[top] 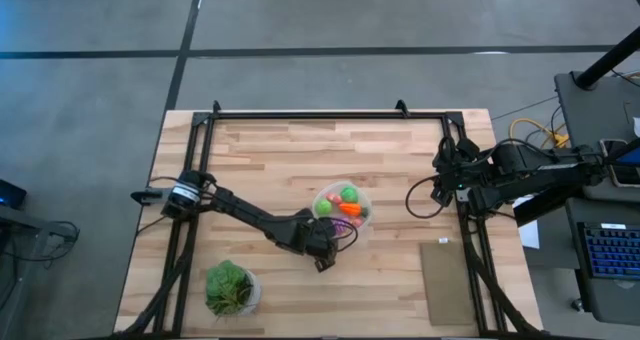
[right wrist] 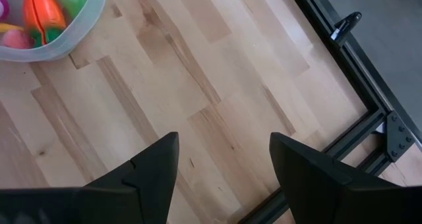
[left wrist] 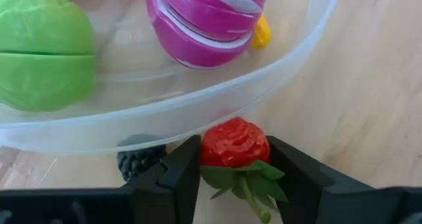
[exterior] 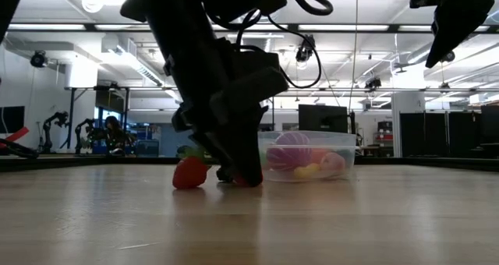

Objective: Pick and placing Produce into tupperware
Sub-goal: Put the right red strawberry into the transparent bin

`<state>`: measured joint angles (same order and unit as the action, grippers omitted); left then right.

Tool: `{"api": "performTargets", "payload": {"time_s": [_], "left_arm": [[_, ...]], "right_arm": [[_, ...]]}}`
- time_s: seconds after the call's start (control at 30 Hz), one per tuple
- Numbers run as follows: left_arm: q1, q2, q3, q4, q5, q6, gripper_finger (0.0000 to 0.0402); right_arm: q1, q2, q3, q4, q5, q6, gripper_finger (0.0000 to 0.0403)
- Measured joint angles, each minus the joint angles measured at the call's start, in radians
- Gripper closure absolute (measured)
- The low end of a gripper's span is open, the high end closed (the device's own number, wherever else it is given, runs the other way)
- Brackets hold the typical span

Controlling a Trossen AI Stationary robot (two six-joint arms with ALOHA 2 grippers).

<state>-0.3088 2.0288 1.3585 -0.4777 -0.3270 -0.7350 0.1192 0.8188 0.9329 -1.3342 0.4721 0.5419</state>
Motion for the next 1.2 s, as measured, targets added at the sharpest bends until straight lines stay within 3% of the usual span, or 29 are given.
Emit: {"api": "performTargets", "payload": {"time_s": [0.13,0.47,0.93,1.07,1.2], "left_arm": [[0.0,-0.001,-0.002,0.0,-0.002,0.007,0.0276],[-0.004,-0.008,0.044,-0.024,-0.002,0.007,0.0268],[-0.042,-0.069,0.212,-0.255,0.043,-0.044,0.0268],[-0.015,-0.094,0.234,-0.265,-0.026,-0.046,0.0268],[0.05,-0.094,0.225,-0.265,-0.02,-0.046,0.0268]], "right_arm": [[0.0,0.0,0.0,0.0,0.0,0.0,0.0172],[0.0,0.0,0.0,0.0,0.0,0.0,0.0172],[0.0,0.0,0.0,0.0,0.0,-0.004,0.0172],[0.0,0.0,0.0,0.0,0.0,-0.004,0.0172],[0.0,0.0,0.0,0.005,0.001,-0.004,0.0172]]}}
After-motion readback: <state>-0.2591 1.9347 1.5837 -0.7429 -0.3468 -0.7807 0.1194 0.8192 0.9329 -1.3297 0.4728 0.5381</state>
